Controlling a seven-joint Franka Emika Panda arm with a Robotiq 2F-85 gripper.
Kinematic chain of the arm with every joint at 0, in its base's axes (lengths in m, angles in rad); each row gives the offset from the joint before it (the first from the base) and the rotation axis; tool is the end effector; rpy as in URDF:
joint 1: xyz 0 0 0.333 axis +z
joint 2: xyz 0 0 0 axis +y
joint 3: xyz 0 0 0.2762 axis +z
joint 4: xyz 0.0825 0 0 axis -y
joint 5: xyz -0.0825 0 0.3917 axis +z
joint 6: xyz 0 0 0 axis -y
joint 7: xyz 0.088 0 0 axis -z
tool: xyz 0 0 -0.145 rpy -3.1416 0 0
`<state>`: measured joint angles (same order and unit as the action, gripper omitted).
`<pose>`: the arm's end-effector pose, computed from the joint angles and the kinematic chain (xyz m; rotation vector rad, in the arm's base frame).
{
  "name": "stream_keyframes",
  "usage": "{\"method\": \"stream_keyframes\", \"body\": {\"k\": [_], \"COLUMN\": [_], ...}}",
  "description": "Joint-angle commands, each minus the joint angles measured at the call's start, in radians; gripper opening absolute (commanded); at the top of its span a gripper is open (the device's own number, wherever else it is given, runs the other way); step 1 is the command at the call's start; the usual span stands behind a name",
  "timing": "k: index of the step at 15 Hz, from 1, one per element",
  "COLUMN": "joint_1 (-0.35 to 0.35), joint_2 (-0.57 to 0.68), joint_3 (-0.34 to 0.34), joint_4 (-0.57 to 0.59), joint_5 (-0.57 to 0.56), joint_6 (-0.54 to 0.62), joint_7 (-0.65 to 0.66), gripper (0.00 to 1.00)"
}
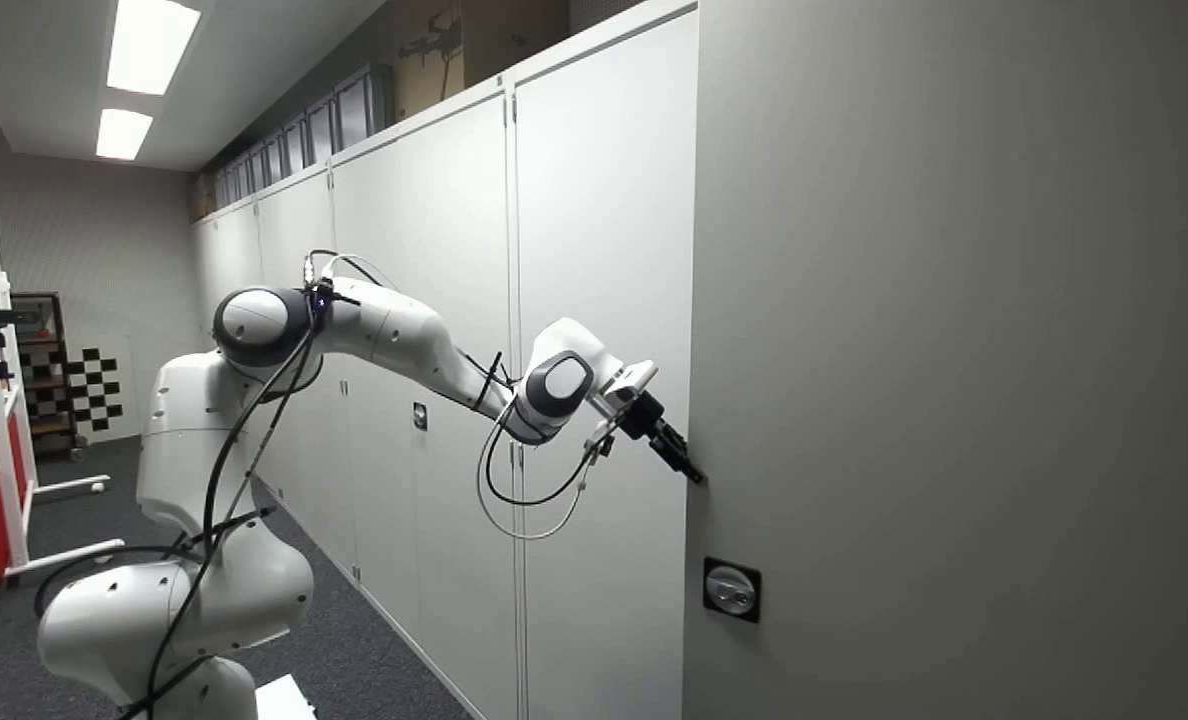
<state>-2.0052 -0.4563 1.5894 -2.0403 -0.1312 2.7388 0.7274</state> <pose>0.5985 -0.2057 0.4323 2.3106 -1.0746 0.9869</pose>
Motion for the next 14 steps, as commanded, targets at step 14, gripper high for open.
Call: {"method": "stream_keyframes", "body": {"k": [14], "joint_1": [-0.135], "joint_2": [-0.047], "joint_3": [0.119], "joint_4": [0.135], "joint_5": [0.238], "joint_6": [0.036], "joint_7": [-0.253], "gripper": [1.00]}}
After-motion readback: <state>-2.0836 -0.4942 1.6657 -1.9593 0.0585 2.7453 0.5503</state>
